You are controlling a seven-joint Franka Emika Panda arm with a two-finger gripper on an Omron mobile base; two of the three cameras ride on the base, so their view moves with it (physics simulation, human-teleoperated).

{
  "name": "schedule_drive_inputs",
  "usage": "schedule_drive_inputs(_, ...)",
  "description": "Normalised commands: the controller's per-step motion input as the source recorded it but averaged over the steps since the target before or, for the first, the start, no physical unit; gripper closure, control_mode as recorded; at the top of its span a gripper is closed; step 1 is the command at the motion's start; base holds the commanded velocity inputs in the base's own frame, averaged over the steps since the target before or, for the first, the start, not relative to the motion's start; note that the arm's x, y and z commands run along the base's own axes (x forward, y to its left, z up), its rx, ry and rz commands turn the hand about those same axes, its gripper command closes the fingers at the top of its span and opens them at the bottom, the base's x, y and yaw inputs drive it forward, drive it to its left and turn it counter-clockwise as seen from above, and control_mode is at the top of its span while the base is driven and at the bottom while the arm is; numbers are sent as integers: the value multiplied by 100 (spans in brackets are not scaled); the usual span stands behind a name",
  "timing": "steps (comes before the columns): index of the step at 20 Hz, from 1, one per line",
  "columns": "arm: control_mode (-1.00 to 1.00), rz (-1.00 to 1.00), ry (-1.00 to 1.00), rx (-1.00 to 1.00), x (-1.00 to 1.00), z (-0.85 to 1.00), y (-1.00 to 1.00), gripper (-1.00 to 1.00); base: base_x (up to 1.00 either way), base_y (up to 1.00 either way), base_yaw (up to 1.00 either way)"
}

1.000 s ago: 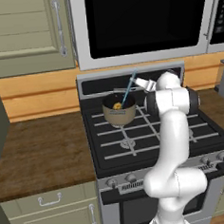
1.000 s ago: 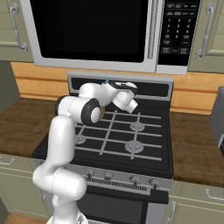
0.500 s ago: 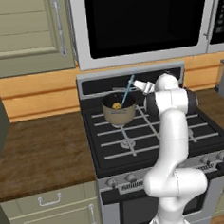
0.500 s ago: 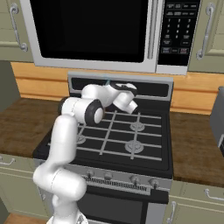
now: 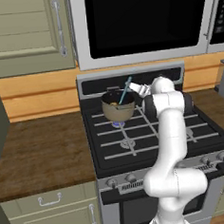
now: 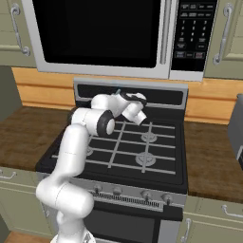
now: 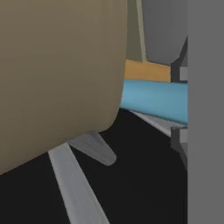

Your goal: Put the squash and avocado in the pot. Retrieve the spatula and lightly stir the vegetables in the pot.

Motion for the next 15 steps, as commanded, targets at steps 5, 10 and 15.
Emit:
schedule_drive_inputs(5,-100,-15,5,0,-35,0,0,100,0,0,0)
schedule_drive_inputs(10,-100,-20,18,0,-61,1,1,100,0,0,0)
schedule_drive_inputs(15,-100,-18,36,0,-48,23,10,100,0,0,0)
